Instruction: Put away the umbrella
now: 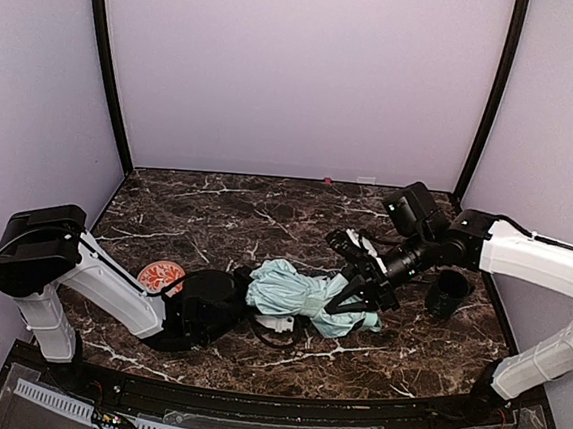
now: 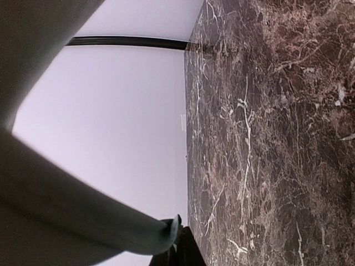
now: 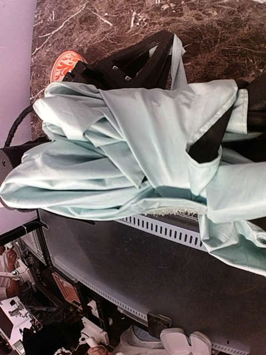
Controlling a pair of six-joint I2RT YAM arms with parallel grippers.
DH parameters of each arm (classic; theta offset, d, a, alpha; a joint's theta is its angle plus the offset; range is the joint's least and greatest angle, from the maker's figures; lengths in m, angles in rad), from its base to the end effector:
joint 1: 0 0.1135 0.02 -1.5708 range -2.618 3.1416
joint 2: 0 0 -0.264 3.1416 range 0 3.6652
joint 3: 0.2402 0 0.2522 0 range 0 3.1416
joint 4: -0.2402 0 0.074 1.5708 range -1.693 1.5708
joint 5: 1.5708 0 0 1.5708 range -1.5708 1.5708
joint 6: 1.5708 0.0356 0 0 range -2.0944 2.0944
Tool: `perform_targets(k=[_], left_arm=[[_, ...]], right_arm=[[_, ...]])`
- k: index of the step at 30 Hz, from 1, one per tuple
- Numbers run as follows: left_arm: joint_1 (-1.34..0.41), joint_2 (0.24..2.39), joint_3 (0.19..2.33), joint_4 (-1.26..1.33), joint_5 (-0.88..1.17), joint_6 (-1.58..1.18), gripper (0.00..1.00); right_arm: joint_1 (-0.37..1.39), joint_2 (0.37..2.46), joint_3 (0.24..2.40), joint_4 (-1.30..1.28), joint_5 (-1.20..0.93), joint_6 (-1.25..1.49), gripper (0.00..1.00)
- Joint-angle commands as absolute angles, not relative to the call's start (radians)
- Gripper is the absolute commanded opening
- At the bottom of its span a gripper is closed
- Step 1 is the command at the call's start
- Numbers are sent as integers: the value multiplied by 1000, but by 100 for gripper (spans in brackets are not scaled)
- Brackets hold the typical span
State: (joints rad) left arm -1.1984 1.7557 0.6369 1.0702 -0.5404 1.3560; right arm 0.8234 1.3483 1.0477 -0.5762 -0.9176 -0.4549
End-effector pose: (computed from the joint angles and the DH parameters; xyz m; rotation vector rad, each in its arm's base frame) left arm 0.1385 -0.3044 0.1738 1.3979 0.8600 0.5572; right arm 0.1660 0.2207 0.2823 -1.7222 1.6202 1.2845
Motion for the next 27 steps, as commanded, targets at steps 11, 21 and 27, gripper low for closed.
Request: perform_targets(k=[11,21,27], left_arm=[[-1172,1748,682,542,-494,1048,0],[-1186,1763,731,62,-345,730,0],[-1232,1865,805,-40,-294,691,0]], right_arm=[[829,1400,929,-337,-988,-228,1],[619,1647,889,-107,-927,44,0],[510,1780,887,95,-801,318,0]])
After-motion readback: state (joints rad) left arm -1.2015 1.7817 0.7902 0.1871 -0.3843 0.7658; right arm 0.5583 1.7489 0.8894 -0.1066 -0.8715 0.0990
